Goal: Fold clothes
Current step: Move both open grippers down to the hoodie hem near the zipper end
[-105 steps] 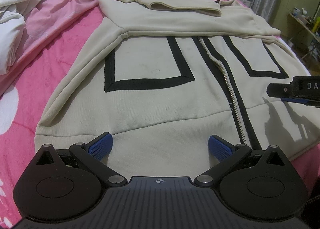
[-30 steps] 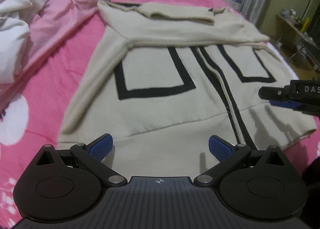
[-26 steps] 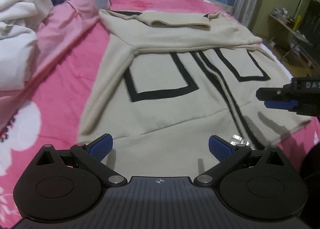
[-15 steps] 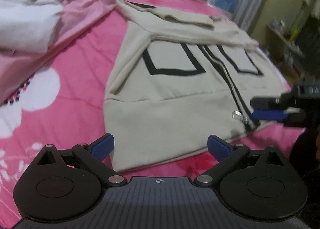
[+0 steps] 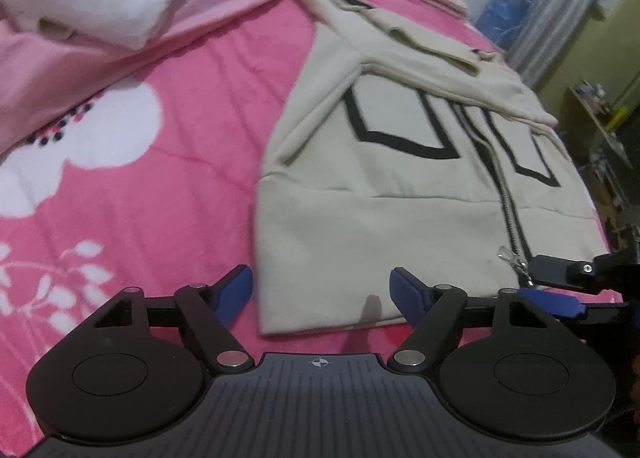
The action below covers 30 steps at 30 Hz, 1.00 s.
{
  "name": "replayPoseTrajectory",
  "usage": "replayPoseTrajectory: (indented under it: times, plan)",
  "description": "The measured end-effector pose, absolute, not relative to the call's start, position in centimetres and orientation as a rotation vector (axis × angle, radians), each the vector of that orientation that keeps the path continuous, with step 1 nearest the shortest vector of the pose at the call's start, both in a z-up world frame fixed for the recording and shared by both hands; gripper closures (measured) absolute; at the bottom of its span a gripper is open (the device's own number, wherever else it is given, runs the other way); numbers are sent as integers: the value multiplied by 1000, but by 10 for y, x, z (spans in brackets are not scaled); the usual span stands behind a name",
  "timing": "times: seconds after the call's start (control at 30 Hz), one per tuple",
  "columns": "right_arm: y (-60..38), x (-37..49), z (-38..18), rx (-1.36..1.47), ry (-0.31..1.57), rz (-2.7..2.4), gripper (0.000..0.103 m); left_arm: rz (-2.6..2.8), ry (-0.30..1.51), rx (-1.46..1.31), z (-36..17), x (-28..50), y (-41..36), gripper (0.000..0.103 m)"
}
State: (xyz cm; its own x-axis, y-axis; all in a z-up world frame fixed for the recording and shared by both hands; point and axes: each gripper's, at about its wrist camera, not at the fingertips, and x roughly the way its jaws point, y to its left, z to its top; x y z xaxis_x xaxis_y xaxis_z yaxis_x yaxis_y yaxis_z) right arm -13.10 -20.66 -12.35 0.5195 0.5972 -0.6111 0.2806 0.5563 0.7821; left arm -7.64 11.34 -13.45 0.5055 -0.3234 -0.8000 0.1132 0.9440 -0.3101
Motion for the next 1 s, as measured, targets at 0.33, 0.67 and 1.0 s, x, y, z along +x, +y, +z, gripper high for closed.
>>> replayPoseTrajectory:
  times: [0.33,0.67,1.0]
  plan:
    - [-212,-132,-142,1071,1093,175,62,-334,1008,-242,-141,-83,107,22]
    - [-215,-135,-153,1153,1116,137,62,-262,993,-335,-142,-89,117,48]
    - [-209,-136,-160,1287,1097,147,62,-273,982,-514,-134,-90,141,94]
